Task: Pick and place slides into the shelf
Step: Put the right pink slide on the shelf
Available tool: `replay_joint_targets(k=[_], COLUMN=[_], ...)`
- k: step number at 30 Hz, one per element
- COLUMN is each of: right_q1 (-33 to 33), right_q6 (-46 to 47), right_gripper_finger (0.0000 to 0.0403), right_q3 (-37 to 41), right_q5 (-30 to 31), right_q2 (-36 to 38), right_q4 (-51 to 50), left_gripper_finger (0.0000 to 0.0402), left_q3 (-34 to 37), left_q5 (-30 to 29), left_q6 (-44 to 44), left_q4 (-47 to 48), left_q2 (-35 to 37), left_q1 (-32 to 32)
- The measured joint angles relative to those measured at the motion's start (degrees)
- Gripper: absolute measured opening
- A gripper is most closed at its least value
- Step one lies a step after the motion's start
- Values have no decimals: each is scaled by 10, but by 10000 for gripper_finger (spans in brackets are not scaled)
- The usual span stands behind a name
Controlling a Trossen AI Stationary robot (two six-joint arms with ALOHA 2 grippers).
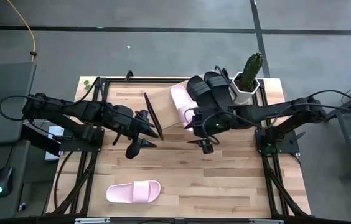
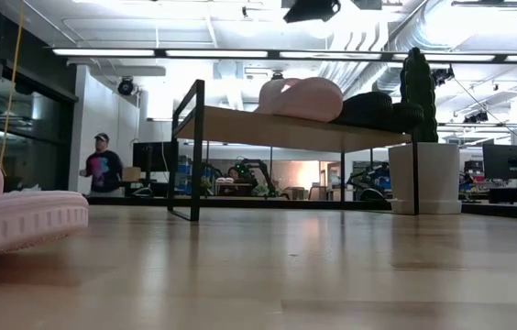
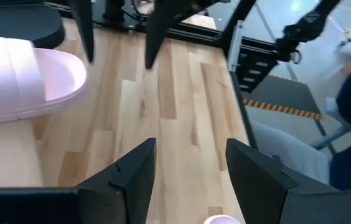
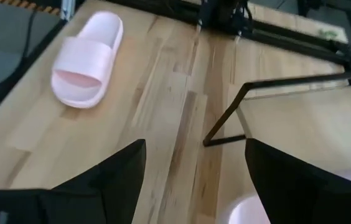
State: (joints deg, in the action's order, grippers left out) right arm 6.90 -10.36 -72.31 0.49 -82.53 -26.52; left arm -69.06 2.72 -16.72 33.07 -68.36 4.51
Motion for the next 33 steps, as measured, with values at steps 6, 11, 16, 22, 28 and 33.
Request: replay_joint_targets(k=[6,11,16,22,28,33], right_q1=[1,3,3,3,-2,-12], right_q6=[-17,-25,-21,-15,-12,-11], right_gripper_finger=[252,182,71,16,5,3], right_q3=[1,1,1,1,1,1], right_q5=[12,82,81,83,86,85], right_q2=[-43,-47,-49,-50,-55,-73], right_q4=[15,30,56,55,64,61], left_gripper_finger=[184,184,184,184,184,184], left_q3=[0,0,0,0,0,0], left_q5=[-37,-53,-70,-123,-156,-159], left_q6=[9,20,31,36,62,63], left_q4=[0,0,-1,-1,0,2], left_q2=[0,0,-1,-1,-1,-1], left_q1=[0,0,0,0,0,0])
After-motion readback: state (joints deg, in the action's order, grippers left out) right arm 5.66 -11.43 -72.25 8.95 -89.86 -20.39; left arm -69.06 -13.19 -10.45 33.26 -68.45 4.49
